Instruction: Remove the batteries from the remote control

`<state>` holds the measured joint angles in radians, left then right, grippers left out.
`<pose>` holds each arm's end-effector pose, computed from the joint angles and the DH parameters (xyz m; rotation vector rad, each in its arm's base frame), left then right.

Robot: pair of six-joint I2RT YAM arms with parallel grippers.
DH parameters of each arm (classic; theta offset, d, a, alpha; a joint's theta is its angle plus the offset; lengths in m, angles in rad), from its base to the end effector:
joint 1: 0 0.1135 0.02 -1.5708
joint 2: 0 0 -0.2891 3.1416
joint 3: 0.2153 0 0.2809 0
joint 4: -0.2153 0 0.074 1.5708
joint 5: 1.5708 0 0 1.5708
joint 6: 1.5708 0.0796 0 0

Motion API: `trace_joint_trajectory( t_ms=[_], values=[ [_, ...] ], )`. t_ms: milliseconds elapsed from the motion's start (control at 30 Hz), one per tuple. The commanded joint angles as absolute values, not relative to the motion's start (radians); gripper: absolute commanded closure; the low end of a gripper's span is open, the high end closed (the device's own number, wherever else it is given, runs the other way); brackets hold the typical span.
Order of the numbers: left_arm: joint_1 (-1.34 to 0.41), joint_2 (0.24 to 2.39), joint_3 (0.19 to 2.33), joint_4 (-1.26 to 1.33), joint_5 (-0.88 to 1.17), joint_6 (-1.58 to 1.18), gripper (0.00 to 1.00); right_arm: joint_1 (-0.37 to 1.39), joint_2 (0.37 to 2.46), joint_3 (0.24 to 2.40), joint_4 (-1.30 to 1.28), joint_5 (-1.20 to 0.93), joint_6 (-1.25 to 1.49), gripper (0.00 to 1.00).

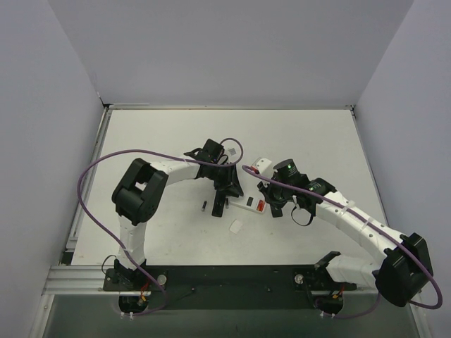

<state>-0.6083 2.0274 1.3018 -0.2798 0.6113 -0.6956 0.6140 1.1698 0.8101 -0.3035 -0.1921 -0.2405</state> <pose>0.3572 -0.3045 0.1183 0.1348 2.8213 -1.2012 0.2406 0.1882 0.2456 -1.0285 2.0038 0.4167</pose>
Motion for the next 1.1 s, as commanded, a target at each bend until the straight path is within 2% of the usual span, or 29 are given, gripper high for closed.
trace_joint_trajectory(
  t_ms=[0,633,1067],
  values=[
    [-0.612,2.029,1.295,-0.253,0.617,-0.687,0.60,0.606,1.149,0.839,-0.356,-0.198,-0.267,1.00],
    [-0.612,2.025,1.296,-0.261,0.626,-0.687,0.60,0.606,1.144,0.830,-0.379,-0.196,-0.287,1.00],
    [-0.612,2.033,1.259,-0.224,0.634,-0.710,0.60,0.629,1.190,0.729,-0.262,-0.167,-0.200,1.00]
  ],
)
